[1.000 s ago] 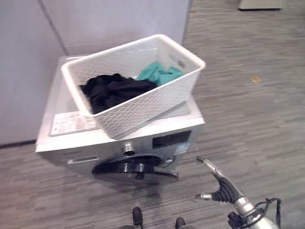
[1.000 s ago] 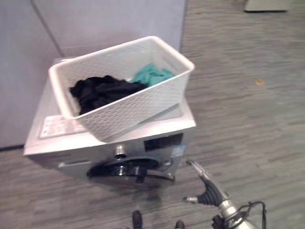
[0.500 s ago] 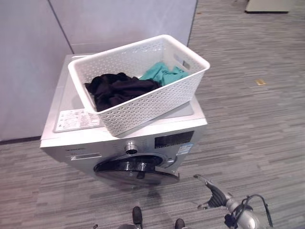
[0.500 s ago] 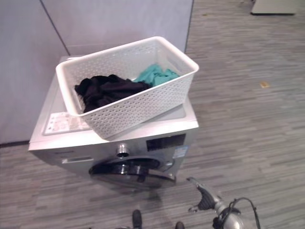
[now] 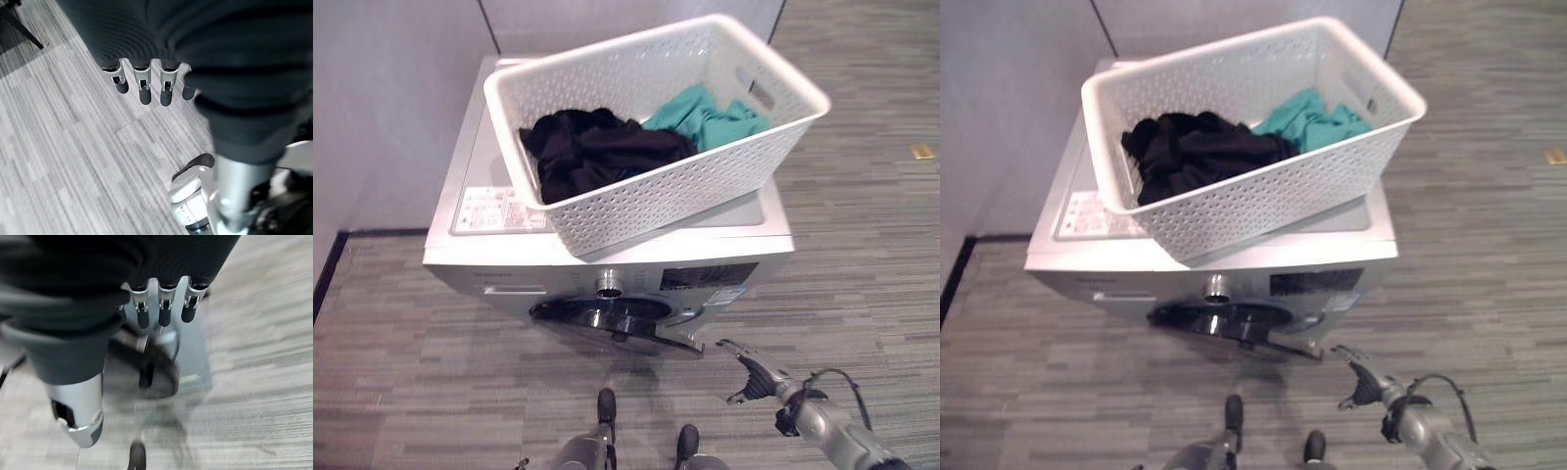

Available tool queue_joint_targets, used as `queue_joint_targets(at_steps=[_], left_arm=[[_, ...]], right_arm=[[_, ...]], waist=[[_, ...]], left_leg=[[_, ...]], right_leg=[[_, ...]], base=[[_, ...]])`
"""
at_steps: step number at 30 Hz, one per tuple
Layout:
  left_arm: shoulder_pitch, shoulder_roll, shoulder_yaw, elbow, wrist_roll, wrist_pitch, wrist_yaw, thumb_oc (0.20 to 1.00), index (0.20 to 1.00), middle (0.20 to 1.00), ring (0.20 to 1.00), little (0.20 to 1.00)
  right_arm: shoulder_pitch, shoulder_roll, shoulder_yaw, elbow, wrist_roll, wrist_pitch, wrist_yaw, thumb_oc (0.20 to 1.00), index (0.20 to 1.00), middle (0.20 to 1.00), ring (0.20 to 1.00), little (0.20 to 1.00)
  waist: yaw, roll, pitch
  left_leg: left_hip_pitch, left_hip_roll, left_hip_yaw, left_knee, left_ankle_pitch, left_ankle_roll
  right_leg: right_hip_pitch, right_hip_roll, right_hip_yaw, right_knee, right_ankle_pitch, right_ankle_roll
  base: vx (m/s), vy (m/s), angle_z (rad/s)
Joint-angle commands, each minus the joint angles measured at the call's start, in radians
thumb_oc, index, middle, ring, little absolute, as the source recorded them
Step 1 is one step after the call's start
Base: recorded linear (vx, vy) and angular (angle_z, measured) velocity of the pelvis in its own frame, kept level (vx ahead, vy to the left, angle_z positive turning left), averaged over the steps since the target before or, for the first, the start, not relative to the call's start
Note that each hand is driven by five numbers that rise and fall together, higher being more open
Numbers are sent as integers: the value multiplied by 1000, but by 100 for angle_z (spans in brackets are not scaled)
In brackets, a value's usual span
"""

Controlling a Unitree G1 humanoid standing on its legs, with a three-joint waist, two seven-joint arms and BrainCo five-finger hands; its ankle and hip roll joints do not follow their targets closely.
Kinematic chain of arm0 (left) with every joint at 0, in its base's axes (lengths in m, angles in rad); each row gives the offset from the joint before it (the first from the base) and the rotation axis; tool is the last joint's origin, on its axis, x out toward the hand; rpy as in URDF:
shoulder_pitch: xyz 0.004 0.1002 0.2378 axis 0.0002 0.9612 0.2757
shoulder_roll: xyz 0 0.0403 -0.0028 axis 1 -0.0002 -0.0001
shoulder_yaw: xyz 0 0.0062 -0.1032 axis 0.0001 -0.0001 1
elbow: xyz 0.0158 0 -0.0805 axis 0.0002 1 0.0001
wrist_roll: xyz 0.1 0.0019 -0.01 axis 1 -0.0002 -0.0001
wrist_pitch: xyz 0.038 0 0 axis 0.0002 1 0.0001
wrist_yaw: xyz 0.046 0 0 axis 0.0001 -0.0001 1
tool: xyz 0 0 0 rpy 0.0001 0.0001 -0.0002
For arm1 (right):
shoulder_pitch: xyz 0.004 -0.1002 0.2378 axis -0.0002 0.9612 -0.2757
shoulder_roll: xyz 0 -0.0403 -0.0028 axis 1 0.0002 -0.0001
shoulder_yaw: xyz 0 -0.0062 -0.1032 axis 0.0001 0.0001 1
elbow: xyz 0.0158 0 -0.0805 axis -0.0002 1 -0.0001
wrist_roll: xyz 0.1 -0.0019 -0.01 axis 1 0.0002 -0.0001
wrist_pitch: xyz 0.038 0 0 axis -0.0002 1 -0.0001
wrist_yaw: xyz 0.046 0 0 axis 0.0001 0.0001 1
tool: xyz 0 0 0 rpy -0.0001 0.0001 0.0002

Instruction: Grab the laundry basket,head to the washer,open it,put in the laundry and shut it.

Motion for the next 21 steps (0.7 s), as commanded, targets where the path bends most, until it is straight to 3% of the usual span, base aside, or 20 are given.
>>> queue_joint_targets(at_steps=[1, 9, 13, 17, 18, 21], left_arm=[[-74, -18, -30, 39, -31, -18, 11, 1000, 1000, 1000, 1000, 1000], [-74, -6, -26, 45, -42, -20, 23, 1000, 1000, 1000, 1000, 1000], [-76, -6, -24, 56, -41, -19, 23, 1000, 1000, 1000, 1000, 1000], [-93, -23, -23, 43, -64, -21, 41, 1000, 1000, 1000, 1000, 1000], [-94, -22, -22, 43, -64, -21, 41, 1000, 1000, 1000, 1000, 1000], [-110, -37, -29, 1, -105, -29, 87, 1000, 1000, 1000, 1000, 1000]], right_arm=[[-138, 29, 66, 5, 49, -7, -33, 1000, 1000, 1000, 1000, 1000], [-178, -14, 17, -61, 102, -15, -59, 1000, 1000, 1000, 1000, 1000], [-182, 7, 24, -42, 127, -17, -52, 1000, 1000, 1000, 1000, 1000], [-179, 160, 80, 8, 211, -19, -24, 1000, 1000, 1000, 1000, 1000], [-180, 160, 80, 9, 211, -20, -25, 1000, 1000, 1000, 1000, 1000], [-183, 308, 149, 37, 312, -22, -19, 1000, 1000, 1000, 1000, 1000]], waist=[[44, -1, 27], [52, 4, 51], [51, 6, 57], [62, 15, 61], [61, 14, 60], [76, 26, 65]], left_leg=[[33, 75, -37, 8, -107, -68], [-42, 70, -55, 8, -82, -75], [-51, 70, -58, 8, -79, -74], [-48, 76, -58, 8, -83, -75], [-51, 74, -59, 8, -79, -74], [-49, 80, -75, 8, -75, -78]], right_leg=[[-100, -112, -3, 5, 74, 34], [-161, -109, -3, -1, 82, 31], [-174, -107, 3, 0, 85, 29], [-176, -97, 13, -1, 77, 24], [-179, -99, 13, -1, 80, 25], [-171, -88, 8, -1, 66, 18]], base=[[-53, -25, 3], [-30, -23, 18], [0, 0, 0], [0, 0, 0], [0, 0, 0], [-18, -12, -2]])
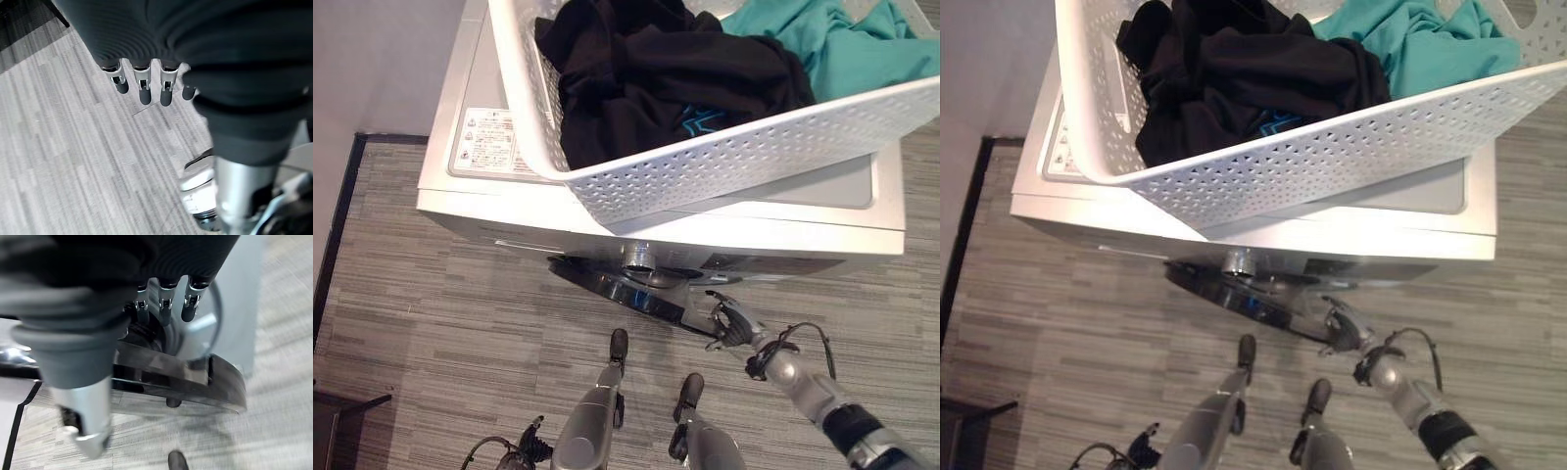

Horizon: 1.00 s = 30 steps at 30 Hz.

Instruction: Grab the laundry basket,head to the washer,open it,put in the laundry and shut it.

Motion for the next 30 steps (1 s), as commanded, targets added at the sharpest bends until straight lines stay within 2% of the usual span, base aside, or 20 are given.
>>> queue_joint_targets(at_steps=[1, 4, 8, 15, 18, 21, 22, 23, 26, 27, 29, 30], left_arm=[[-42, -37, -31, 27, -58, -13, 63, 1000, 1000, 1000, 1000, 1000], [-46, -39, -52, -13, -81, -19, 94, 1000, 1000, 1000, 1000, 1000], [-53, -22, -82, -100, -119, -38, 129, 1000, 1000, 1000, 1000, 1000], [-70, 16, -117, -247, -219, -73, 181, 1000, 1000, 1000, 1000, 1000], [-94, 25, -136, -251, -216, -71, 193, 1000, 1000, 1000, 1000, 1000], [-107, 37, -153, -281, -236, -70, 201, 1000, 1000, 1000, 1000, 1000], [-107, 38, -154, -281, -236, -70, 201, 1000, 1000, 1000, 1000, 1000], [-102, 31, -158, -267, -243, -69, 197, 1000, 1000, 1000, 1000, 1000], [-98, 17, -151, -245, -268, -67, 191, 1000, 1000, 1000, 1000, 1000], [-107, -3, -144, -231, -285, -64, 186, 1000, 1000, 1000, 1000, 1000], [-123, -20, -127, -232, -284, -71, 176, 1000, 1000, 1000, 1000, 1000], [-125, -22, -127, -239, -276, -71, 174, 1000, 1000, 1000, 1000, 1000]], right_arm=[[-43, 190, 158, -14, 113, -53, 10, 1000, 1000, 1000, 1000, 1000], [-93, 294, 234, 40, 198, -58, 18, 1000, 1000, 1000, 1000, 1000], [-160, 386, 317, 76, 278, -68, 15, 1000, 1000, 1000, 1000, 1000], [-253, 507, 350, 170, 419, -82, -16, 1000, 1000, 1000, 1000, 1000], [-288, 525, 347, 196, 427, -89, -38, 1000, 1000, 1000, 1000, 1000], [-371, 535, 345, 208, 440, -95, -60, 1000, 1000, 1000, 1000, 1000], [-371, 535, 344, 208, 440, -95, -60, 1000, 1000, 1000, 1000, 1000], [-397, 536, 342, 205, 448, -102, -66, 1000, 1000, 1000, 1000, 1000], [-401, 525, 328, 195, 462, -104, -72, 1000, 1000, 1000, 1000, 1000], [-389, 496, 312, 172, 464, -100, -81, 1000, 1000, 1000, 1000, 1000], [-372, 450, 311, 114, 474, -103, -79, 1000, 1000, 1000, 1000, 1000], [-359, 430, 312, 94, 480, -102, -70, 1000, 1000, 1000, 1000, 1000]], waist=[[44, 11, -39], [73, 23, -31], [116, 35, -17], [184, 46, 4], [195, 49, 11], [222, 49, 36], [223, 49, 37], [238, 42, 41], [244, 33, 33], [231, 19, 39], [195, -23, 51], [184, -36, 55]], left_leg=[[41, 69, -28, 7, -99, -69], [42, 73, -51, 7, -95, -73], [28, 77, -78, 7, -80, -84], [7, 83, -116, 7, -60, -95], [-7, 89, -135, 9, -50, -102], [-28, 115, -156, 38, -43, -108], [-28, 116, -156, 38, -43, -108], [-26, 138, -165, 27, -24, -119], [-25, 150, -175, 11, 1, -136], [-25, 149, -137, 27, 0, -139], [-4, 145, -59, 157, -131, -112], [-2, 137, -64, 248, -182, -110]], right_leg=[[-102, -115, 49, -1, 66, 27], [-88, -106, 34, -1, 58, 21], [-75, -99, 5, -1, 49, 15], [-61, -83, -36, 4, 37, 5], [-62, -69, -43, 7, 25, -5], [-73, -28, -29, 31, 0, -32], [-73, -28, -28, 31, 0, -32], [-76, -1, -28, 29, -9, -39], [-70, 16, -43, 23, -18, -44], [-55, 8, -56, 17, -18, -44], [-59, -25, -50, 21, -15, -40], [-70, -31, -44, 23, -4, -41]], base=[[0, 0, 0], [-22, -14, -2], [-56, -44, 12], [-44, -54, 32], [-52, -85, 47], [-105, -132, 27], [-134, -179, -20], [-63, -158, -30], [-28, -113, -2], [-4, -114, 19], [-67, -38, 19], [-126, 14, 26]])
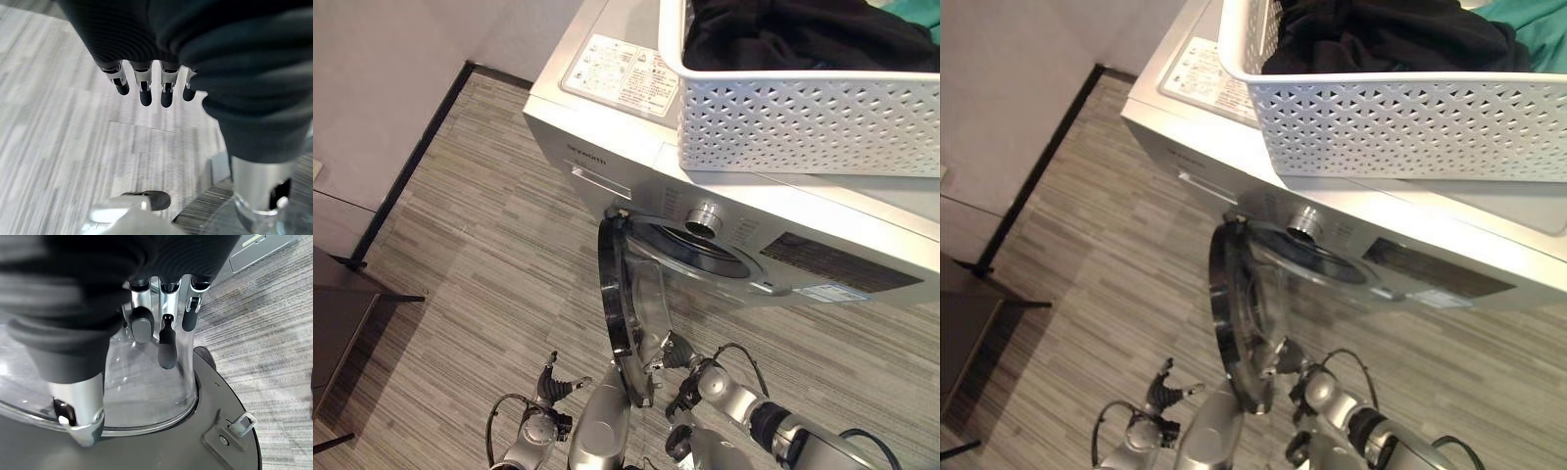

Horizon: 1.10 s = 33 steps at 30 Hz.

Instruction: Grab the laundry basket,head to the washer,open it,put in the laundry and shut it.

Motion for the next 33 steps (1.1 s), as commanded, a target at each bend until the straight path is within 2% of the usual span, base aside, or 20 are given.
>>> queue_joint_targets(at_steps=[1, 2, 3, 4, 5, 6, 10, 14, 21, 28, 29, 30, 33], left_arm=[[-57, 24, -84, 1, 5, -22, 3, 1000, 1000, 1000, 1000, 1000], [-59, 23, -72, -12, 9, -11, -6, 1000, 1000, 1000, 1000, 1000], [-64, 20, -67, -7, 15, -8, -10, 1000, 1000, 1000, 1000, 1000], [-64, 20, -68, -7, 15, -8, -10, 1000, 1000, 1000, 1000, 1000], [-103, 12, -71, 11, 34, -1, -17, 1000, 1000, 1000, 1000, 1000], [-116, 7, -70, 18, 35, -1, -21, 1000, 1000, 1000, 1000, 1000], [-178, -24, -105, 30, 30, -1, -25, 1000, 1000, 1000, 1000, 1000], [-200, -49, -156, -8, -8, -8, -36, 1000, 1000, 1000, 1000, 1000], [-191, -47, -221, -108, -56, -12, -57, 1000, 1000, 1000, 1000, 1000], [-206, -36, -315, -141, 23, 4, -72, 1000, 1000, 1000, 1000, 1000], [-206, -36, -315, -141, 23, 4, -72, 1000, 1000, 1000, 1000, 1000], [-219, -40, -335, -139, 29, 4, -72, 1000, 1000, 1000, 1000, 1000], [-222, -42, -356, -137, 31, 2, -73, 1000, 1000, 1000, 1000, 1000]], right_arm=[[-163, 167, -58, -191, 24, -161, 1, 1000, 1000, 1000, 1000, 1000], [-84, 104, -76, -274, 24, -153, 32, 1000, 1000, 1000, 1000, 1000], [-48, 69, -96, -301, 20, -152, 40, 1000, 1000, 1000, 1000, 1000], [-48, 69, -96, -301, 20, -152, 40, 1000, 1000, 1000, 1000, 1000], [36, 0, -146, -356, 7, -149, 48, 1000, 1000, 1000, 1000, 1000], [59, -16, -159, -368, 11, -145, 56, 1000, 1000, 1000, 1000, 1000], [49, 11, -157, -326, 20, -133, 64, 1000, 1000, 1000, 1000, 1000], [-30, 61, -108, -293, 4, -124, 60, 1000, 1000, 1000, 1000, 1000], [-155, 148, -65, -213, 16, -114, 30, 1000, 1000, 1000, 1000, 1000], [-270, 249, -57, -101, 54, -115, 14, 1000, 1000, 1000, 1000, 1000], [-271, 249, -57, -101, 54, -115, 14, 1000, 1000, 1000, 1000, 1000], [-312, 270, -67, -82, 64, -118, 7, 1000, 1000, 1000, 1000, 1000], [-369, 313, -91, -26, 93, -122, -6, 1000, 1000, 1000, 1000, 1000]], waist=[[-20, -126, 34], [-56, -148, 27], [-74, -154, 19], [-74, -154, 19], [-127, -167, 6], [-140, -173, 2], [-161, -189, -5], [-154, -190, 12], [-137, -158, 33], [-95, -85, 42], [-95, -85, 42], [-81, -62, 47], [-59, -35, 44]], left_leg=[[85, -3, -6, 323, -207, 3], [130, 17, -46, 294, -223, 23], [147, 23, -59, 298, -234, 24], [147, 23, -59, 298, -234, 24], [189, 42, -14, 247, -256, 21], [204, 39, 1, 227, -264, 22], [229, 21, 50, 161, -255, 28], [240, 15, 69, 143, -255, 32], [204, -11, 54, 123, -230, 34], [115, -49, 38, 84, -172, 34], [114, -49, 38, 84, -172, 34], [88, -61, 33, 77, -158, 34], [68, -69, 34, 52, -143, 35]], right_leg=[[-94, -184, 153, 15, 16, 105], [-101, -179, 170, 14, 40, 109], [-93, -175, 184, 9, 48, 117], [-93, -175, 184, 9, 48, 117], [-98, -188, 203, 16, 70, 131], [-109, -193, 215, 21, 81, 133], [-147, -221, 227, 20, 128, 149], [-163, -237, 237, 19, 152, 156], [-199, -262, 244, -8, 191, 172], [-287, -302, 245, -9, 211, 195], [-288, -302, 245, -9, 211, 195], [-312, -314, 243, -9, 219, 201], [-347, -319, 245, -9, 222, 207]], base=[[-91, 73, 15], [5, 111, -1], [38, 109, -15], [95, 184, -13], [42, 202, -15], [42, 202, -5], [-64, 162, 13], [-33, 36, -15], [-50, 27, -5], [-86, 18, 2], [-128, 16, 4], [-123, 13, 5], [-110, 8, 0]])
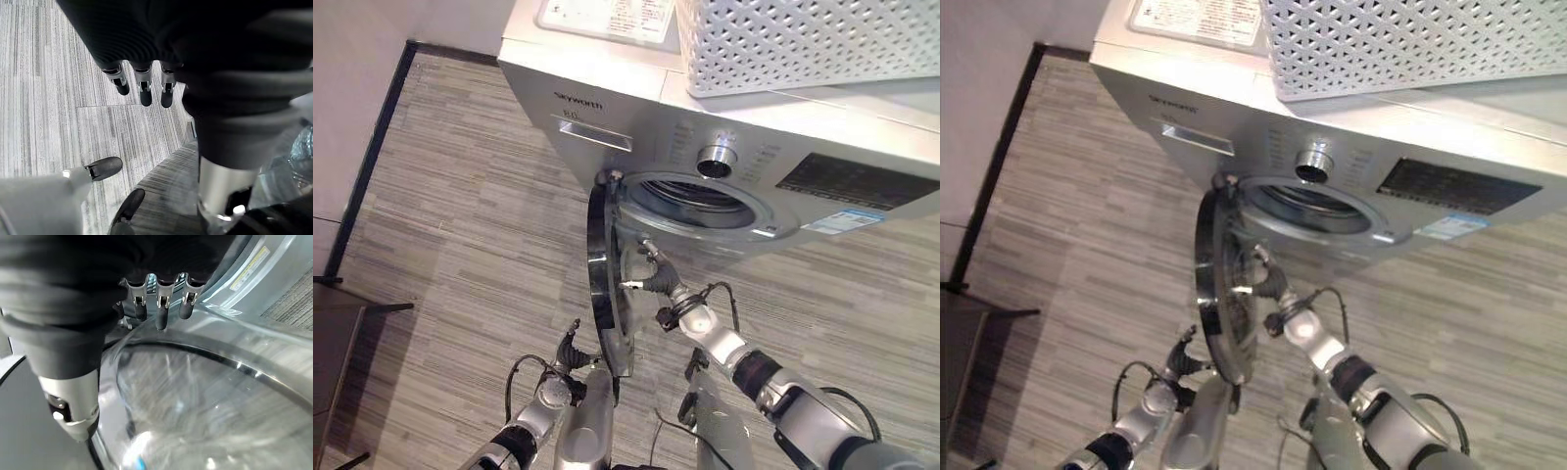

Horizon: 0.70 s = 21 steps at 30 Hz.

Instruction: Grab the laundry basket,head to the washer,open it,put in the laundry and shut it.

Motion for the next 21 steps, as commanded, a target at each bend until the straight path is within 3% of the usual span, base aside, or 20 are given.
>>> queue_joint_targets(at_steps=[1, 5, 7, 9, 10, 13, 21], left_arm=[[-76, -86, -131, -44, 56, -34, -31, 1000, 1000, 1000, 1000, 1000], [-78, -54, -134, -101, 50, -75, -51, 1000, 1000, 1000, 1000, 1000], [-61, -41, -129, -133, 24, -92, -66, 1000, 1000, 1000, 1000, 1000], [15, 19, -80, -245, -89, -112, -123, 1000, 1000, 1000, 1000, 1000], [16, 20, -79, -246, -89, -111, -124, 1000, 1000, 1000, 1000, 1000], [95, 94, -24, -338, -132, -96, -158, 1000, 1000, 1000, 1000, 1000], [144, 121, -39, -285, -66, -52, -180, 1000, 1000, 1000, 1000, 1000]], right_arm=[[-153, 270, 80, 91, 54, -23, 74, 1000, 1000, 1000, 1000, 1000], [-200, 275, 68, 98, 366, -25, 249, 1000, 1000, 1000, 1000, 1000], [-203, 272, 69, 96, 419, -24, 275, 1000, 1000, 1000, 1000, 1000], [-215, 269, 90, 103, 517, 3, 342, 1000, 1000, 1000, 1000, 1000], [-216, 269, 90, 103, 517, 3, 343, 1000, 1000, 1000, 1000, 1000], [-297, 299, 83, 206, 571, 66, 374, 1000, 1000, 1000, 1000, 1000], [-299, 322, -18, 243, 635, 66, 340, 1000, 1000, 1000, 1000, 1000]], waist=[[102, -21, -1], [147, -5, -5], [152, -5, -5], [182, 7, -8], [181, 6, -8], [256, 42, -36], [309, 72, -61]], left_leg=[[44, -20, 2, 8, -122, 8], [35, -26, -3, 16, -121, 10], [35, -29, -3, 20, -123, 11], [26, -39, -11, 43, -132, 16], [26, -39, -11, 44, -132, 16], [23, -34, -42, 51, -153, 22], [46, -44, -146, -22, -89, 15]], right_leg=[[-156, -141, 54, -1, 63, 83], [-167, -151, 51, -1, 67, 85], [-168, -153, 54, -1, 70, 86], [-172, -161, 55, -1, 75, 87], [-172, -161, 55, -1, 75, 87], [-171, -155, 54, -1, 46, 95], [-101, -164, -6, -1, 31, 102]], base=[[-85, 5, -2], [-59, -39, -7], [-37, -27, -1], [-47, -18, 0], [-45, 2, -5], [13, -3, -14], [29, -10, 12]])
